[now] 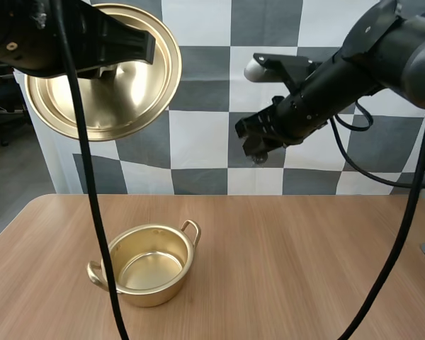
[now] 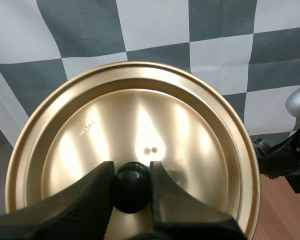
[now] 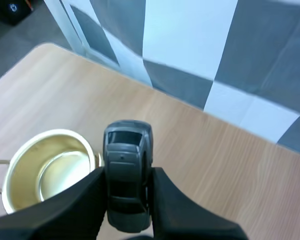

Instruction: Open the pot, put the car inside, and close it

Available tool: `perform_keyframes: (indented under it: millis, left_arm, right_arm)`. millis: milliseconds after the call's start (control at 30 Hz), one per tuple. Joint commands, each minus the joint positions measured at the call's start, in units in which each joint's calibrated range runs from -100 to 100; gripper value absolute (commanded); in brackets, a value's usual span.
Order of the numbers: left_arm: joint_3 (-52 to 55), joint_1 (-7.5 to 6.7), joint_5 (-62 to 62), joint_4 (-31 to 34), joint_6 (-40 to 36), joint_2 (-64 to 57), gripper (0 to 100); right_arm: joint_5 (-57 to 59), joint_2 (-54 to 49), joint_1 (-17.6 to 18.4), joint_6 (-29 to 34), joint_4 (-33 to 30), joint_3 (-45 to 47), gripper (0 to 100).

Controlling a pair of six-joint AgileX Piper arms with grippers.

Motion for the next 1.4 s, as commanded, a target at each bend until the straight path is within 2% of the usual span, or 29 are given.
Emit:
perform_keyframes:
  millis: [0, 300, 400, 533, 633, 1367]
  left_arm:
    - [0.0, 0.00, 0.0, 0.3, 0.0, -0.3, 0]
    - [0.0, 0.00, 0.0, 1.0, 0.0, -1.2, 0]
    - [0.0, 0.00, 0.0, 1.1, -0.3, -1.2, 0]
    - [0.0, 0.00, 0.0, 1.1, -0.3, -1.2, 0]
    - [0.0, 0.00, 0.0, 1.5, -0.9, -1.2, 0]
    - [0.0, 0.00, 0.0, 3.9, -1.8, -3.2, 0]
  right_arm:
    - [0.0, -0.6, 0.0, 0.5, 0.0, -0.1, 0]
    - [0.0, -0.4, 0.9, 0.7, 0.9, -0.1, 0]
    - [0.0, 0.4, 3.7, 0.7, 0.9, -0.1, 0]
    - [0.0, 2.2, 9.3, 1.3, 0.9, -0.1, 0]
    - [0.0, 3.3, 11.8, 1.9, 0.4, -0.1, 0]
    - [0.0, 17.9, 15.8, -1.9, 2.2, 0.2, 0]
